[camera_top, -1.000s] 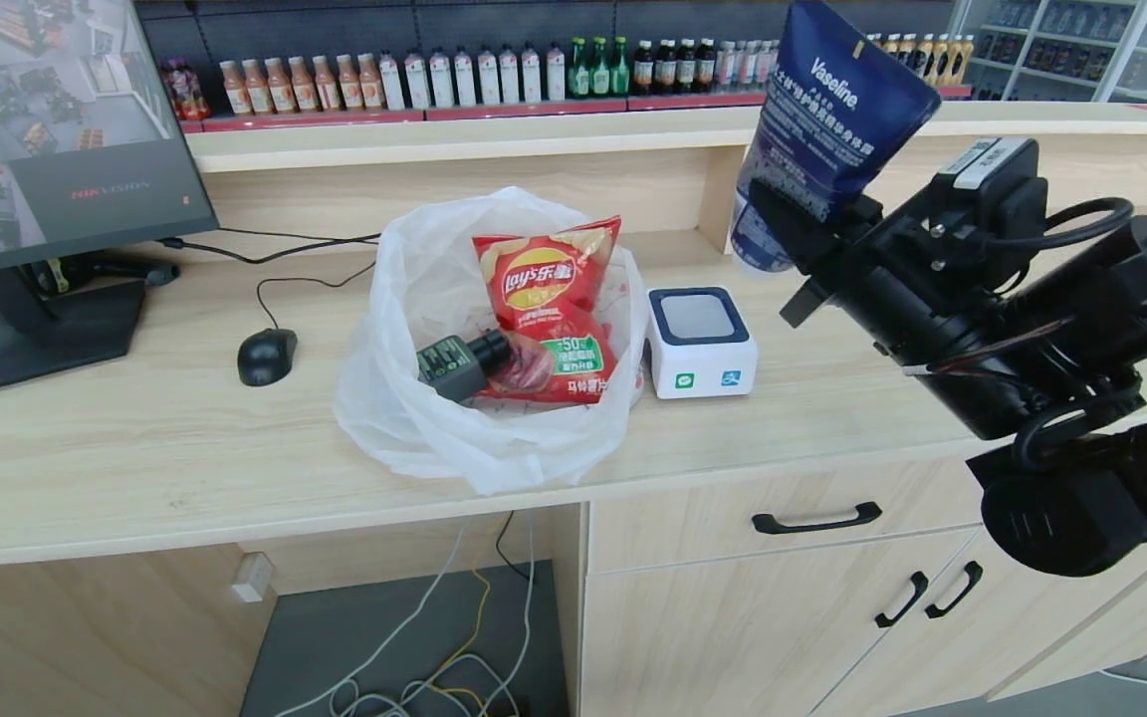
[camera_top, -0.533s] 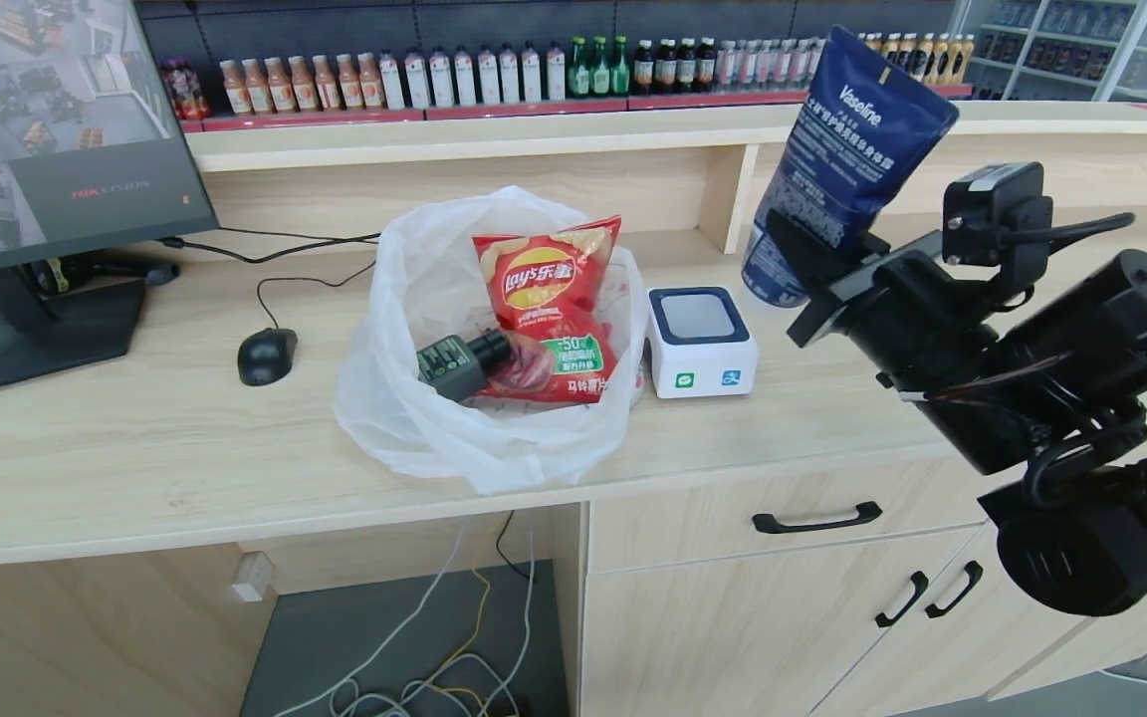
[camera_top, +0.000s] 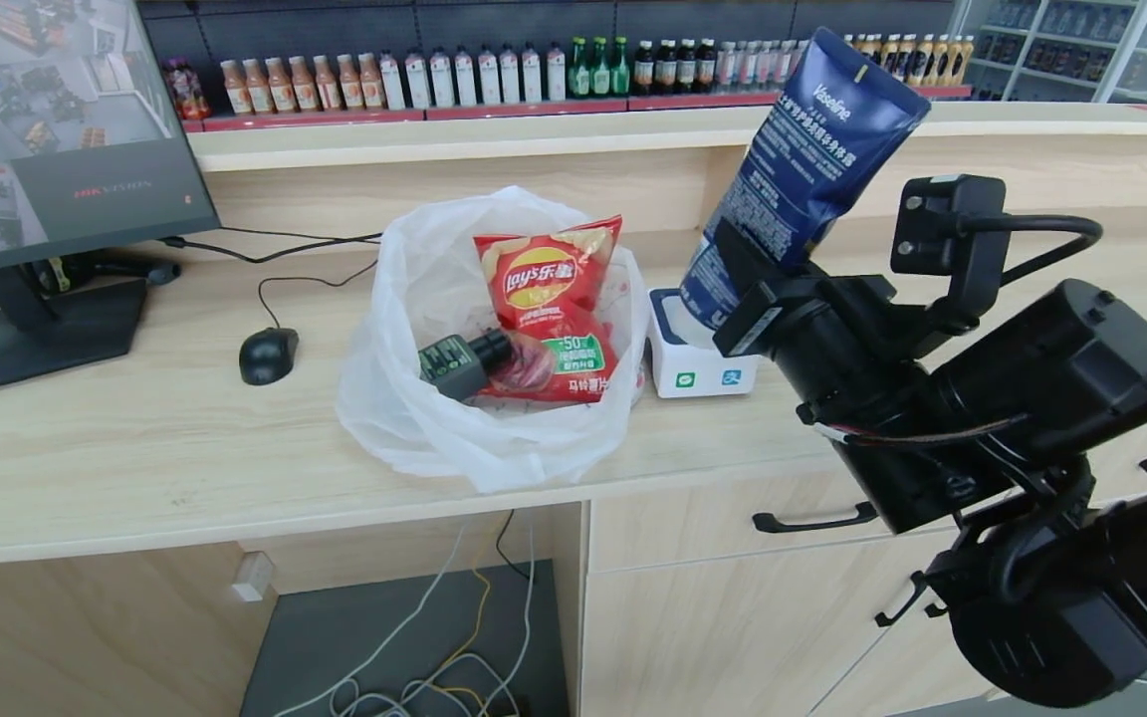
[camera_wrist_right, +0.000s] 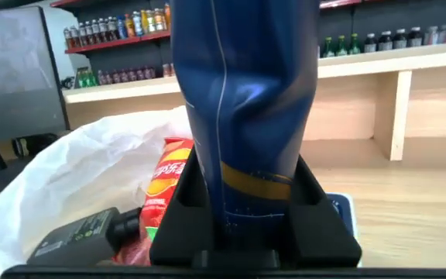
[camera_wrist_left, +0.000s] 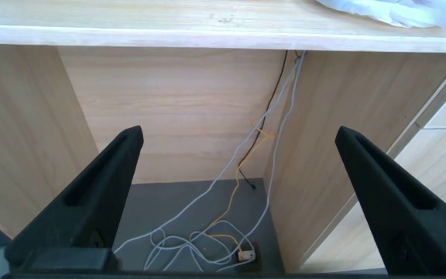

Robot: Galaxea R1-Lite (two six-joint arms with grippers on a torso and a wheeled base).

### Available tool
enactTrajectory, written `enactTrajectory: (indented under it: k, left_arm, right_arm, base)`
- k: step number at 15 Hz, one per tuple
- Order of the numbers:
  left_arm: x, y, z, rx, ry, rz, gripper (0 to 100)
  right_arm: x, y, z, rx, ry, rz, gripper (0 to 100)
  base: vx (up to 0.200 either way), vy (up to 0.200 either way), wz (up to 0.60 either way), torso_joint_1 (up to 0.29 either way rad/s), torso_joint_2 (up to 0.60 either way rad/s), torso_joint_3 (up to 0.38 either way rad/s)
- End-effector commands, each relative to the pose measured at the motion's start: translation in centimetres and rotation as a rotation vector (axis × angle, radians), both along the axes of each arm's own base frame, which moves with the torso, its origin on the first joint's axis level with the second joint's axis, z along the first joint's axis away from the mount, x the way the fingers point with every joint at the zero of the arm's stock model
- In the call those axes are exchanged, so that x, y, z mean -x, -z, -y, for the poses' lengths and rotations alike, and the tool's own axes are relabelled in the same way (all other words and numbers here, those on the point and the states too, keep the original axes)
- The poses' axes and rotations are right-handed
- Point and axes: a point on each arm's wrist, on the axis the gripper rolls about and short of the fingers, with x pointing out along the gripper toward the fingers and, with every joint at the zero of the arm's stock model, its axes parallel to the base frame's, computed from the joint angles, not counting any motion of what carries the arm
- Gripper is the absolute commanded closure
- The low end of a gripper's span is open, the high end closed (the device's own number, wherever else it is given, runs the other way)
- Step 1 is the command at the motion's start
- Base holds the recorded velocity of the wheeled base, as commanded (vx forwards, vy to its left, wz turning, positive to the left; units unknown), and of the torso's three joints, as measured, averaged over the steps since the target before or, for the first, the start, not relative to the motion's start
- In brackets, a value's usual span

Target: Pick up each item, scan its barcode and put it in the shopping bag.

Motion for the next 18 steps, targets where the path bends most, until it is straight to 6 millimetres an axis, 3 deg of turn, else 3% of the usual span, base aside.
enactTrajectory:
  k: [1,12,16,18]
  left_arm:
    - [0.0,0.0,0.0,0.000,-0.001,0.001,0]
    - [0.0,0.0,0.0,0.000,-0.001,0.001,0]
    - [0.0,0.0,0.0,0.000,-0.002,0.001,0]
    - [0.0,0.0,0.0,0.000,-0.002,0.001,0]
  right_arm:
    - [-0.1,0.3,-0.7,-0.001,-0.012,-0.007,100]
    - [-0.3,0.1,0.0,-0.033,-0.006,-0.015,100]
    - [-0.4,-0.1,0.0,-0.046,-0.015,-0.009,100]
    - [-1.0,-1.3,0.0,-0.092,-0.009,0.026,100]
  base:
    - [0.000,0.200,0.00,0.007,0.00,0.002]
    - [0.000,0.200,0.00,0.002,0.00,0.002]
    - [0.000,0.000,0.00,0.000,0.00,0.000]
    - [0.000,0.000,0.00,0.000,0.00,0.000]
